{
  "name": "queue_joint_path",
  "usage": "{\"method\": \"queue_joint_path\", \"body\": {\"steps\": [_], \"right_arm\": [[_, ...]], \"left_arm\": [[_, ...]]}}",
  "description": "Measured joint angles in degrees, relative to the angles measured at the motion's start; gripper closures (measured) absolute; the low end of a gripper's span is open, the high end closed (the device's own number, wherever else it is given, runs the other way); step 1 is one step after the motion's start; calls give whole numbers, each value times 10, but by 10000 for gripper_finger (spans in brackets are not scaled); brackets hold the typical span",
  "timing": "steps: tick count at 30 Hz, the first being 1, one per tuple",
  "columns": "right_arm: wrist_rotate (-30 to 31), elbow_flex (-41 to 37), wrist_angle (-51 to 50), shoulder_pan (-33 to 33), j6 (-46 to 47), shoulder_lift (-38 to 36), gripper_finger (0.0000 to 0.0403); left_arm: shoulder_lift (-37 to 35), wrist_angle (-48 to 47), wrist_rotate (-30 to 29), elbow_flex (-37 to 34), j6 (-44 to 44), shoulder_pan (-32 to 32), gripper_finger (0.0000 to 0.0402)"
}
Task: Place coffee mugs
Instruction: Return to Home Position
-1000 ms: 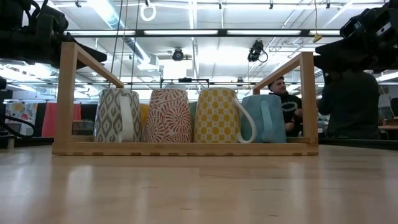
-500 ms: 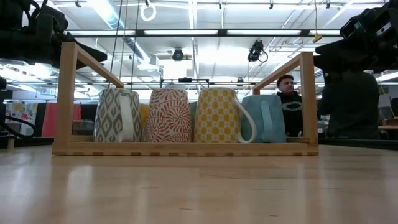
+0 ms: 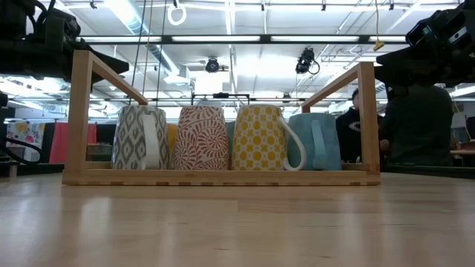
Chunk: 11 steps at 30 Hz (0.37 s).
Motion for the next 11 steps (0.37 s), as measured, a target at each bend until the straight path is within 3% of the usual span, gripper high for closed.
{"method": "queue_joint_path", "body": {"steps": [11], "right_arm": [[0,0,0,0,0,0,249]], "left_arm": [[0,0,0,0,0,0,372]]}}
